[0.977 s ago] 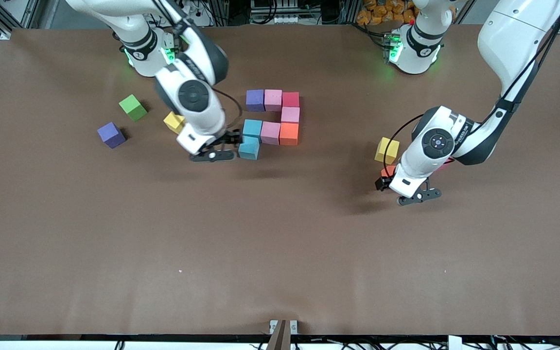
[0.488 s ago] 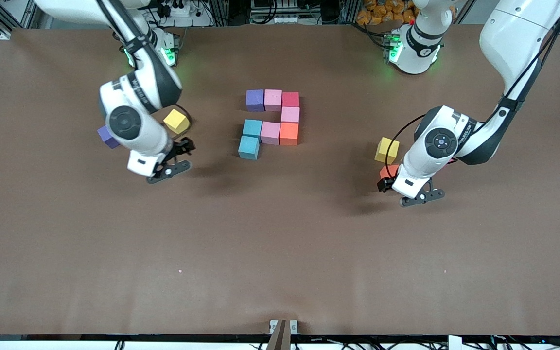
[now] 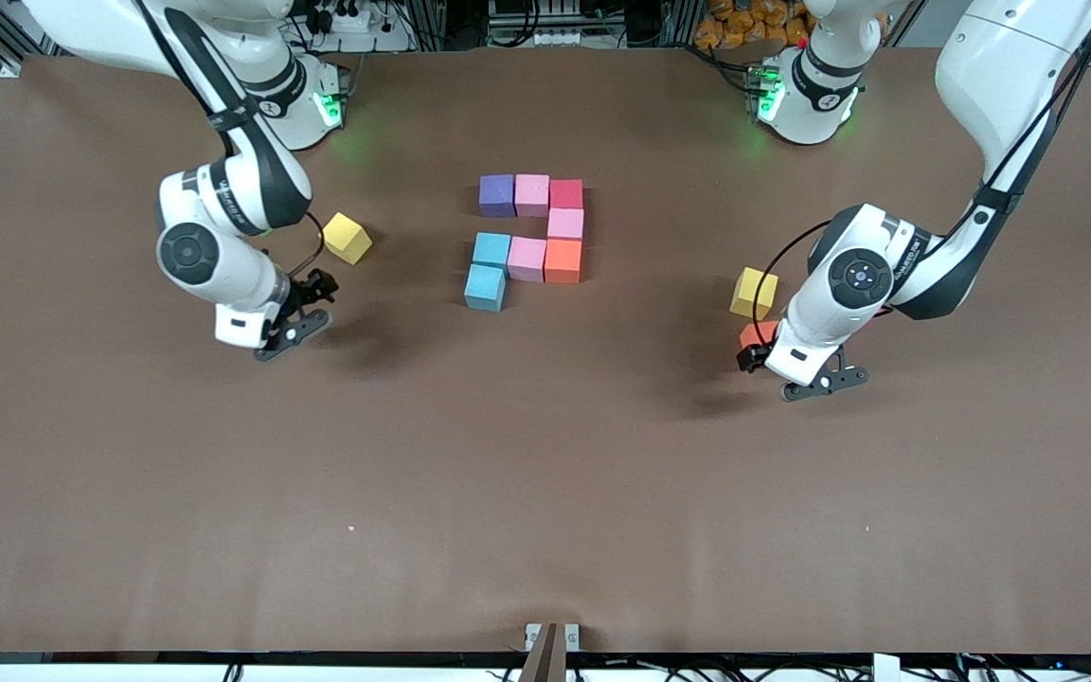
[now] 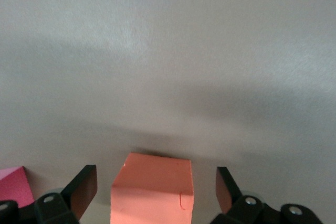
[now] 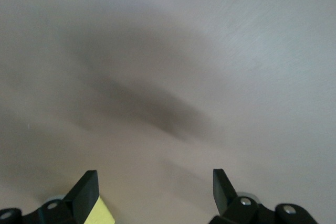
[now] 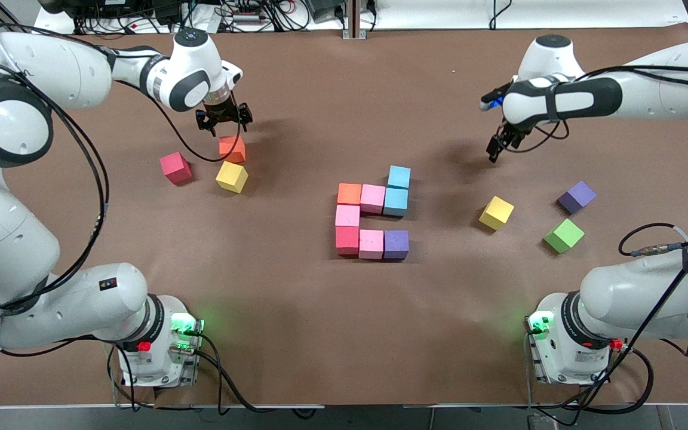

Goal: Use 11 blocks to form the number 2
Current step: 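Release the cyan cube and move the right gripper to the yellow cube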

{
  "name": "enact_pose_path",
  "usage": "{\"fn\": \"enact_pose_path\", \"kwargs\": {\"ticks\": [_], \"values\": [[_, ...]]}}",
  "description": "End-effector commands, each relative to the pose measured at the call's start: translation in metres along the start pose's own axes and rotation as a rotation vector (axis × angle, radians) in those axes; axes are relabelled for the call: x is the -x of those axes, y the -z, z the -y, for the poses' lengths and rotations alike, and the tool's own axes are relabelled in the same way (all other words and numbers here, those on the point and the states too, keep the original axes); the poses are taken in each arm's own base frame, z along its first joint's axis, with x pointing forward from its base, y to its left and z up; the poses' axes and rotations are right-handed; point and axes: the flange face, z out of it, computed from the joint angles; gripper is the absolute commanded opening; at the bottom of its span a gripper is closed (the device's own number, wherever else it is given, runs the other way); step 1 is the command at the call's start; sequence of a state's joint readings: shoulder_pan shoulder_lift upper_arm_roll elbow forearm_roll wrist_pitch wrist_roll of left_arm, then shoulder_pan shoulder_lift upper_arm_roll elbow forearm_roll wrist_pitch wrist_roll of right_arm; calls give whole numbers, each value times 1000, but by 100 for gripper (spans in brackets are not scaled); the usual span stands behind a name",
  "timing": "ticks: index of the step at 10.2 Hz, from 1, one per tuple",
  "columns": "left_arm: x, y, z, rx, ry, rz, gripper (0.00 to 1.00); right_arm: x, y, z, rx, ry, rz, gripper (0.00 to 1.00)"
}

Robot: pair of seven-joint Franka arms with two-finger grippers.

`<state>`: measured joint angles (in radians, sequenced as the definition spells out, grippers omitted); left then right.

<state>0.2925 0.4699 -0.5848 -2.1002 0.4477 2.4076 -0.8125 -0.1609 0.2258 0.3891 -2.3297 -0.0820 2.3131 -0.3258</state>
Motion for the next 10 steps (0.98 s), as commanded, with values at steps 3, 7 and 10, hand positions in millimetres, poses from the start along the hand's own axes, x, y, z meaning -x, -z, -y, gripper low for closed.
{"fn": "enact_pose_path", "kwargs": {"ticks": [3, 7, 10], "values": [[13, -12, -1, -9, 6, 47, 100, 30, -22, 16, -81, 106, 116, 97], [15, -22, -2, -5, 25, 70, 100, 18, -21, 67, -126, 251, 155, 97], [12, -22, 3, -2, 37, 71, 98, 11, -21, 108, -111, 337, 176, 96]]}}
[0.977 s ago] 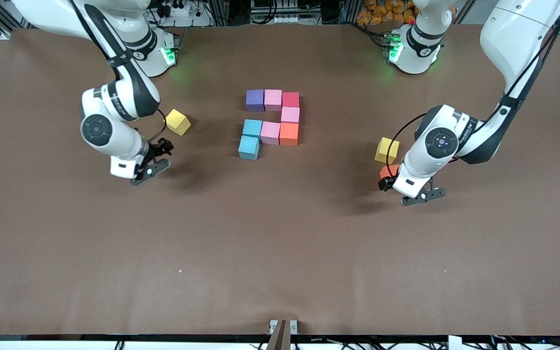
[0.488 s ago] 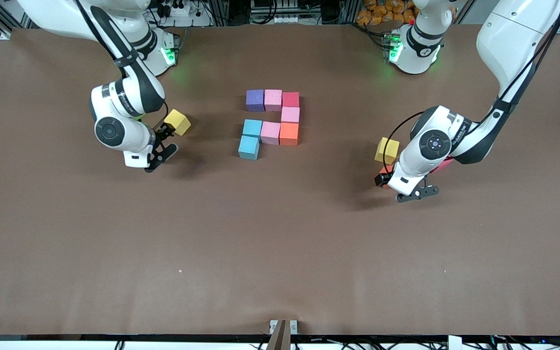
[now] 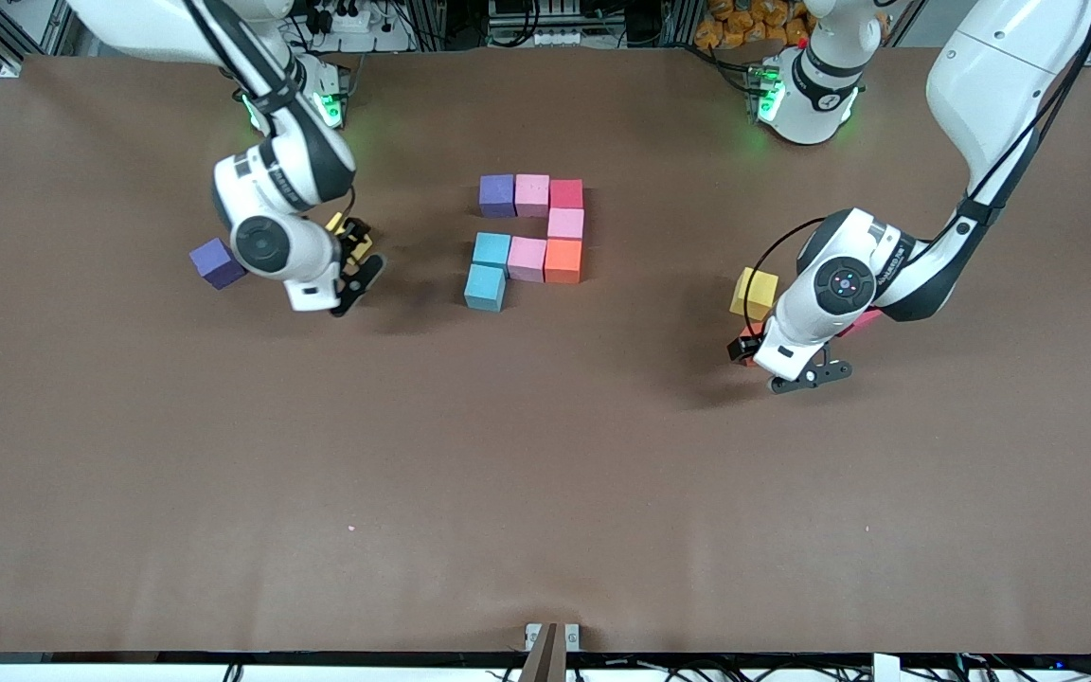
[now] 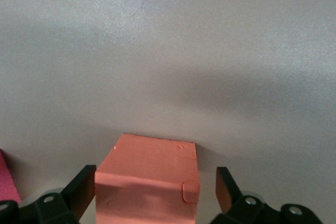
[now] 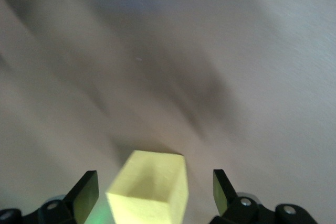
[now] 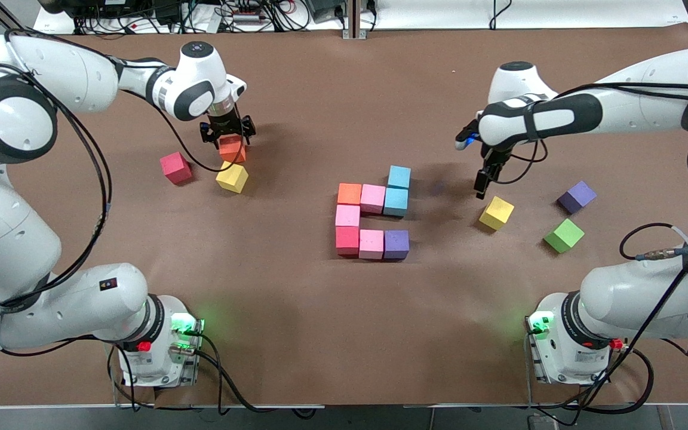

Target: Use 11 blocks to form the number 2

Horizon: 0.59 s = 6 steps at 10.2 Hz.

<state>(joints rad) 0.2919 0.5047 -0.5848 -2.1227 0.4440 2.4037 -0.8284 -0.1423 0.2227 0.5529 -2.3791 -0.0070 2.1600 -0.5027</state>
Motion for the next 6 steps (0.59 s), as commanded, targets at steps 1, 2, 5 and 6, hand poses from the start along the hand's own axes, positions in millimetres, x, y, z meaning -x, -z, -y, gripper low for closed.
{"fn": "enact_pose_path", "kwargs": {"ticks": [1, 2, 5, 6], "values": [[-1, 3, 4, 8, 30, 14, 46, 1, 0, 20, -3, 37, 29, 96], [0, 3, 3, 8, 35, 16, 1, 1, -3, 26, -10, 49, 55, 95], [3, 2, 0, -3, 97, 23, 0, 6, 0, 20, 2, 46, 71, 95], [3, 3, 2, -19, 101, 32, 0, 10, 3, 10, 7, 30, 65, 95]]}}
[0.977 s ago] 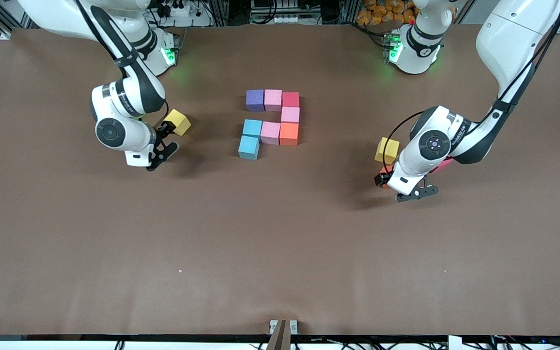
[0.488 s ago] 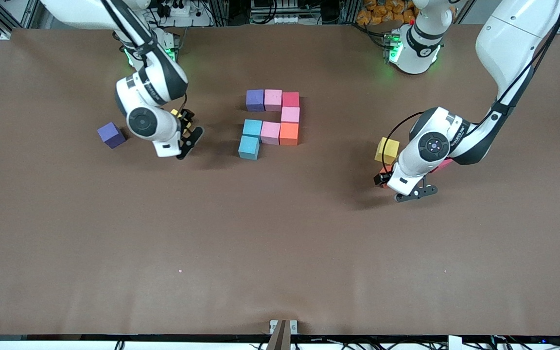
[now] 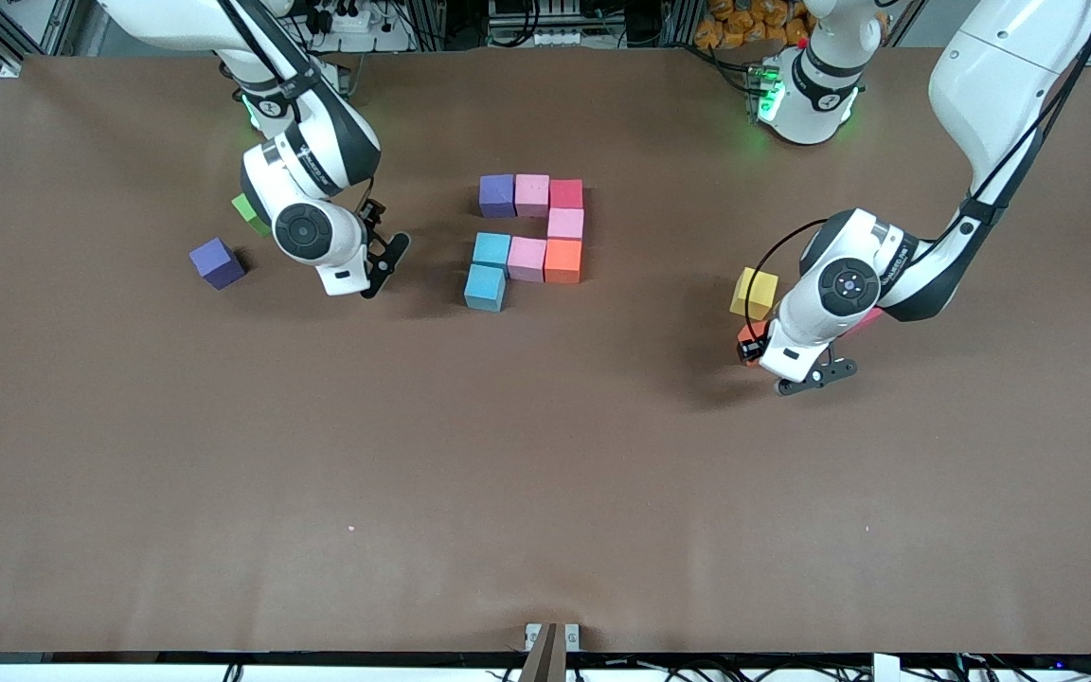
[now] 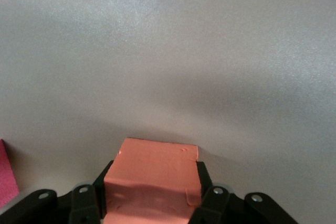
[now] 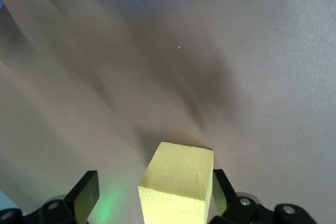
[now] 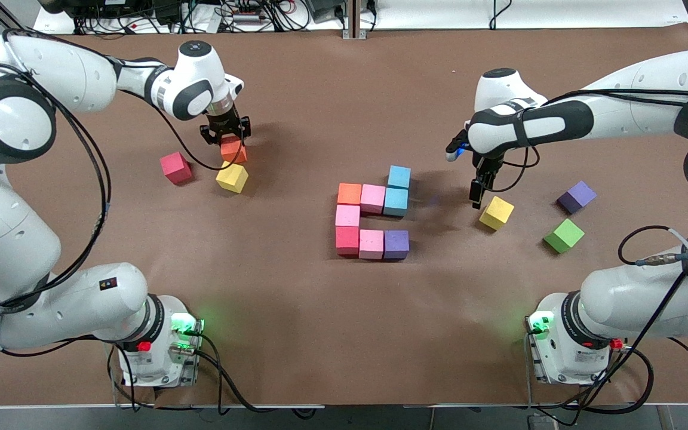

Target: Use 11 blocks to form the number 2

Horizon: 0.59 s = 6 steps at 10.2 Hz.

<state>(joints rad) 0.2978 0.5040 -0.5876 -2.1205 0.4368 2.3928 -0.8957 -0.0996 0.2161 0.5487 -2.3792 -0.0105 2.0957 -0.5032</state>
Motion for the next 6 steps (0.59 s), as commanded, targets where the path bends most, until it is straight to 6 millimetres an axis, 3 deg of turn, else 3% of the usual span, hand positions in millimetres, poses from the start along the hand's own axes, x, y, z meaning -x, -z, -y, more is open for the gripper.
{"fn": "enact_pose_path", "kwargs": {"ticks": [1, 3, 4, 6], "values": [[1, 6, 2, -14, 40, 25, 0, 28, 21, -25, 48, -38, -18, 96], [-7, 20, 0, 21, 110, 34, 0, 59, 75, -19, 172, -89, -74, 96], [-15, 29, -1, 42, 156, 28, 0, 75, 86, -24, 194, -124, -94, 97], [-24, 40, -1, 62, 275, 18, 0, 122, 115, -58, 222, -122, -161, 97]]}}
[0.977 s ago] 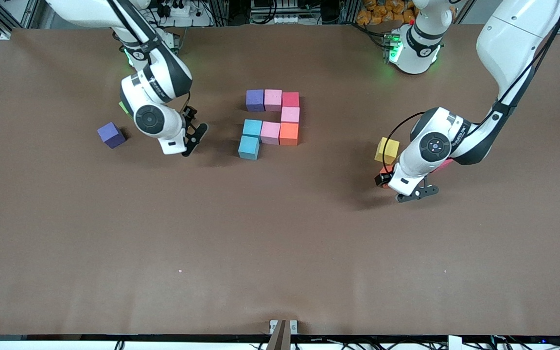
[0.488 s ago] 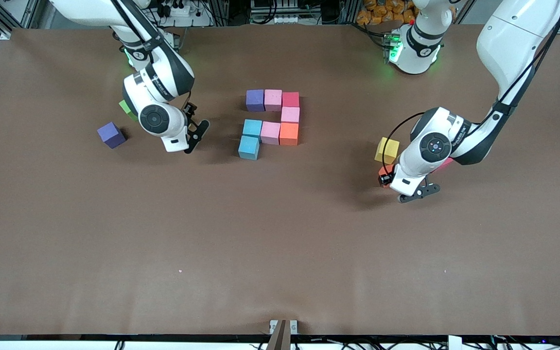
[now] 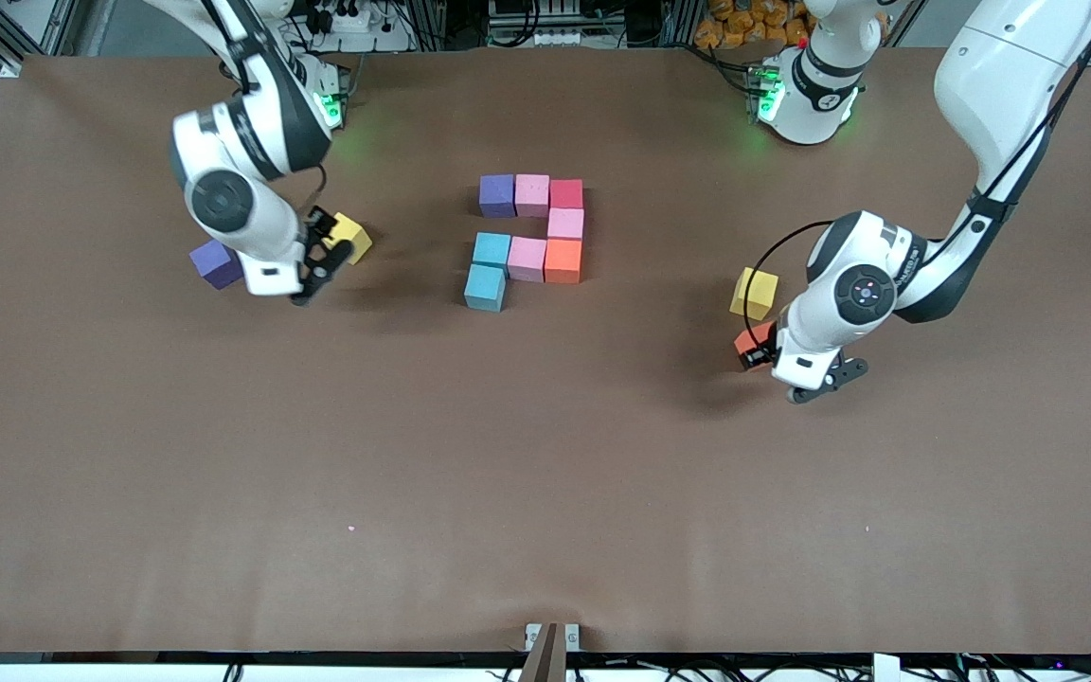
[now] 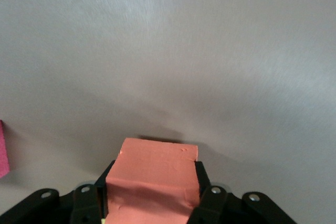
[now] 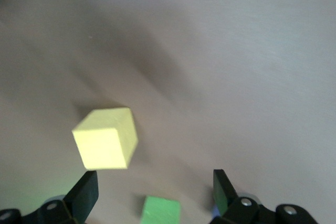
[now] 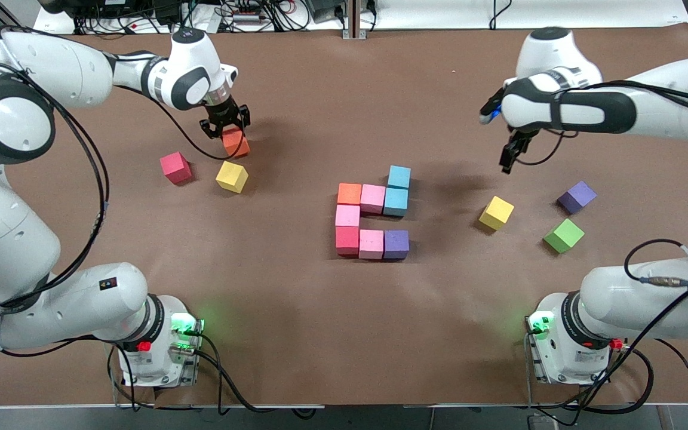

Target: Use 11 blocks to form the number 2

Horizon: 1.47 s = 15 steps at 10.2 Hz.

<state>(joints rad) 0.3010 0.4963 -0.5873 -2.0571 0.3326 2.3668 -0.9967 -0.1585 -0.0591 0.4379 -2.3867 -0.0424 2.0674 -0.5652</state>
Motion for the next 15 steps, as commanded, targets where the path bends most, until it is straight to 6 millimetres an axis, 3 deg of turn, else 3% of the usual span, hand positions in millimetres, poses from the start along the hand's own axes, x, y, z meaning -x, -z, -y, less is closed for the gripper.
{"fn": "enact_pose_path", "kwargs": {"ticks": [1, 3, 6, 7, 9, 10, 12, 15], "values": [[-7, 19, -2, 13, 88, -11, 0, 63, 21, -44, 30, -17, -63, 97], [-14, 32, -10, 34, 173, -29, 0, 106, 2, -81, 34, -25, -112, 97], [-18, 37, -14, 44, 258, -34, 0, 138, -28, -115, 34, -45, -149, 97], [-12, 38, -23, 47, 250, -36, 0, 146, -55, -124, 30, -39, -166, 97], [11, 51, -60, 72, 192, -53, 0, 156, -98, -141, 17, -5, -197, 97], [30, 55, -88, 79, 186, -33, 0, 162, -109, -143, -8, -27, -194, 97], [45, 55, -131, 97, 137, -17, 0, 176, -134, -144, -69, -108, -185, 96], [89, 52, -198, 148, 60, 7, 0, 180, -142, -134, -124, -134, -153, 96]]}}
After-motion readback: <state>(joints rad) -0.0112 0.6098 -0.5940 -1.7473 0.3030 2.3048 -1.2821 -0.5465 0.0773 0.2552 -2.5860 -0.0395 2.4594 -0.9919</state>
